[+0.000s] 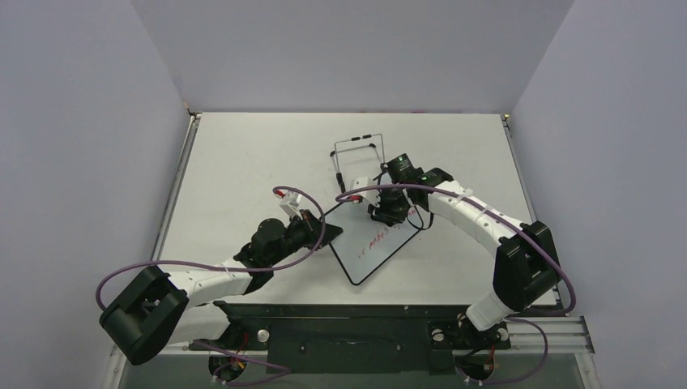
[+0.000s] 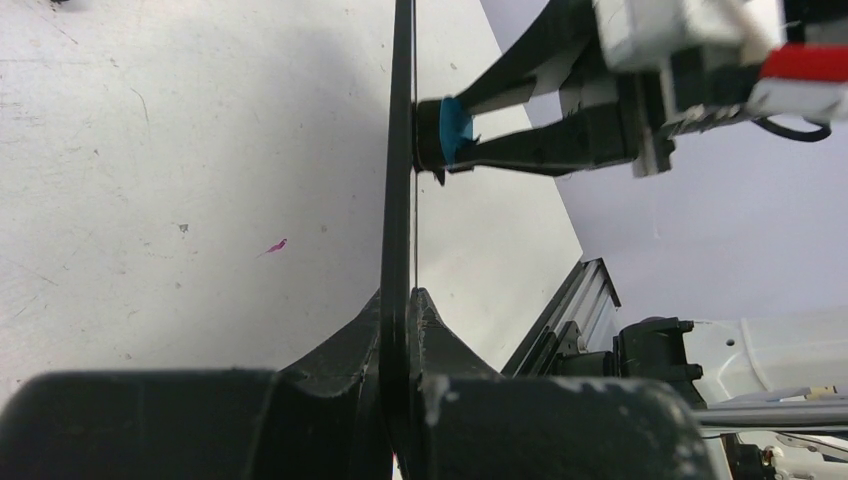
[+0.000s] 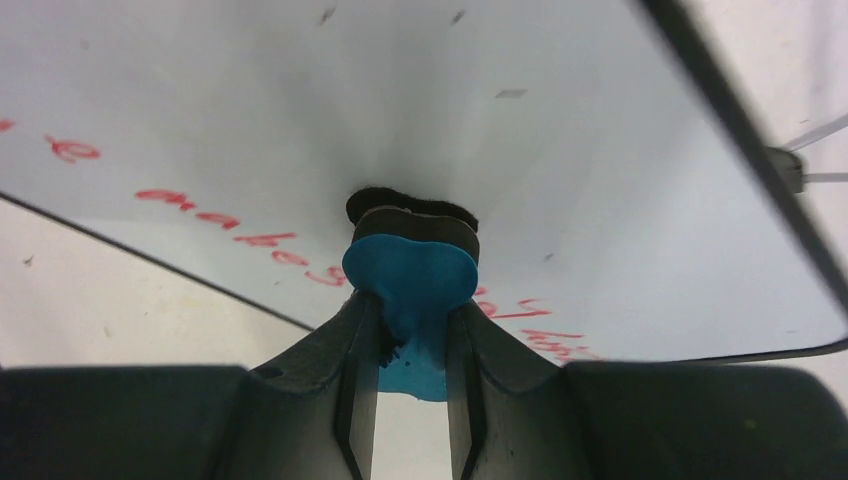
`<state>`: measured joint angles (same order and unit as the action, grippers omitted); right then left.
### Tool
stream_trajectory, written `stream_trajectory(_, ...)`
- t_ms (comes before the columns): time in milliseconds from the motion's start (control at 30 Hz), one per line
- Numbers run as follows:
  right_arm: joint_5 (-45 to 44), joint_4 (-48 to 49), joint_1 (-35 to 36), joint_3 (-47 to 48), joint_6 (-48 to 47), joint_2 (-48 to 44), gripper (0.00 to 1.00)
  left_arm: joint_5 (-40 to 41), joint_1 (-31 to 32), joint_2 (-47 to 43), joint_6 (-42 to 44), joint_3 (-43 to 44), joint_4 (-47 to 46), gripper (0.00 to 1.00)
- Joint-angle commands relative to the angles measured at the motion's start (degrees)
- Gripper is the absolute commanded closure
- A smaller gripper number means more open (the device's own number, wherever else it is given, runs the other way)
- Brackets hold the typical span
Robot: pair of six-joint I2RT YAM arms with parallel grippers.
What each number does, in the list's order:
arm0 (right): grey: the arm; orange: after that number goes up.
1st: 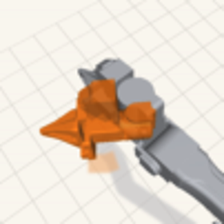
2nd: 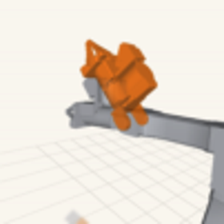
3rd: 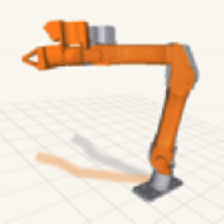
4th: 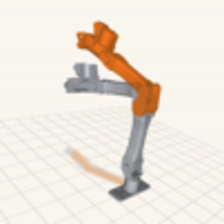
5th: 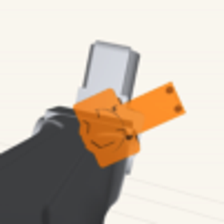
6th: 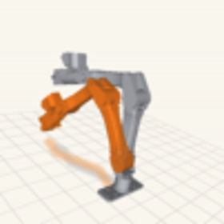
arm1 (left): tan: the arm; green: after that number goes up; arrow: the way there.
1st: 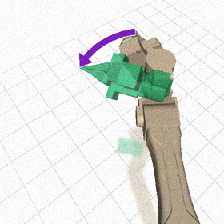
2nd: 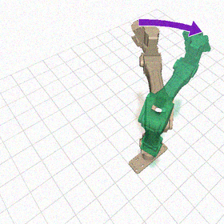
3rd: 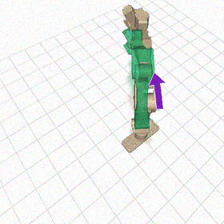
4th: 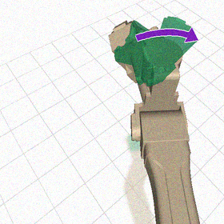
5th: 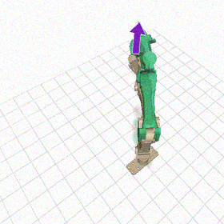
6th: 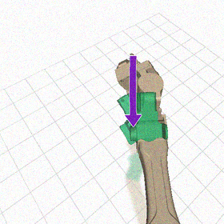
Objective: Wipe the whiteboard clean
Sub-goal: Erase the whiteboard at the center of the board.
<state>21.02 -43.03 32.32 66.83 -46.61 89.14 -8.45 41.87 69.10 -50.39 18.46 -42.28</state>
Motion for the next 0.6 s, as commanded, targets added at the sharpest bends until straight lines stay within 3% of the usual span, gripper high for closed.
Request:
stream_trajectory(0, 0.63, 4.40, 1.42, 4.78, 1.79, 0.72, 1.00, -4.24, 0.61, -0.65, -2.15, 3.48, -11.58, 1.00)
stream_trajectory(200, 2.08, 2.86, 6.09, -2.18, -0.63, -2.62, 1.00, -4.40, 0.61, -0.68, -2.17, 3.58, -11.59, 1.00)
stream_trajectory(333, 1.22, 2.44, 4.33, -5.30, -1.70, -3.48, 1.00, -4.38, 0.60, -1.06, -2.20, 3.32, -11.77, 1.00)
stream_trajectory(567, 0.01, 3.06, 0.15, 0.54, 0.01, -1.39, 1.00, -4.38, 0.62, -0.53, -2.16, 3.33, -11.85, 1.00)
